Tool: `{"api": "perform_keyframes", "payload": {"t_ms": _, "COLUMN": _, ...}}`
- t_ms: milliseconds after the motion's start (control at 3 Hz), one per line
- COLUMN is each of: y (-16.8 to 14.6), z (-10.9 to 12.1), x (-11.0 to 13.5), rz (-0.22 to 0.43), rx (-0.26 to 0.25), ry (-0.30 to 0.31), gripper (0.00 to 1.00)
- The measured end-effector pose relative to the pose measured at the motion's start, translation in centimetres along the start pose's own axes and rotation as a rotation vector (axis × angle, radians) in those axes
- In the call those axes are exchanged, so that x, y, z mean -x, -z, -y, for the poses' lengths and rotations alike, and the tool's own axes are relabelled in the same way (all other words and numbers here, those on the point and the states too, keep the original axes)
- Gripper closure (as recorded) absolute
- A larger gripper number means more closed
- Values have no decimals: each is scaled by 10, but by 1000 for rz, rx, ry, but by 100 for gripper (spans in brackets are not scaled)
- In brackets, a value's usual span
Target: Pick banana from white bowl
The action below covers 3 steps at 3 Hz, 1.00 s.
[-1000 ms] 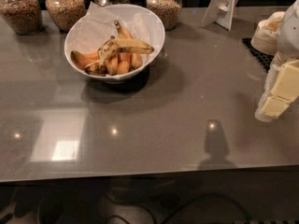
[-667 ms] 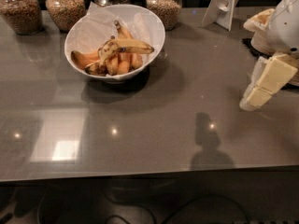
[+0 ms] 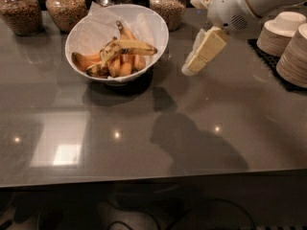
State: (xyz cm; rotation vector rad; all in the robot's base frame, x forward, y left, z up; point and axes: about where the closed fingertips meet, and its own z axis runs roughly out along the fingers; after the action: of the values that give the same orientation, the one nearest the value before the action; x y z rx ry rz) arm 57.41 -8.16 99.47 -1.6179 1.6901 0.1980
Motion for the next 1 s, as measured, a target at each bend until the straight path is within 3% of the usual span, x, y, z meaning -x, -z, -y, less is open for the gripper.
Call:
{"api": "perform_keyframes", "payload": {"t_ms": 333, "y": 0, "z": 0, "x": 0, "rz": 0, "rx": 0, "ry": 0, "gripper": 0}}
{"api": "perform_keyframes", "payload": {"t_ms": 667, "y": -8, "z": 7, "x": 10, "rz": 10, "rx": -15, "ry": 57, "gripper": 0}}
{"api": "perform_keyframes", "payload": {"t_ms": 1000, "y": -35, "z": 29, "x": 33, "rz": 49, "rx": -39, "ry": 144, "gripper": 0}}
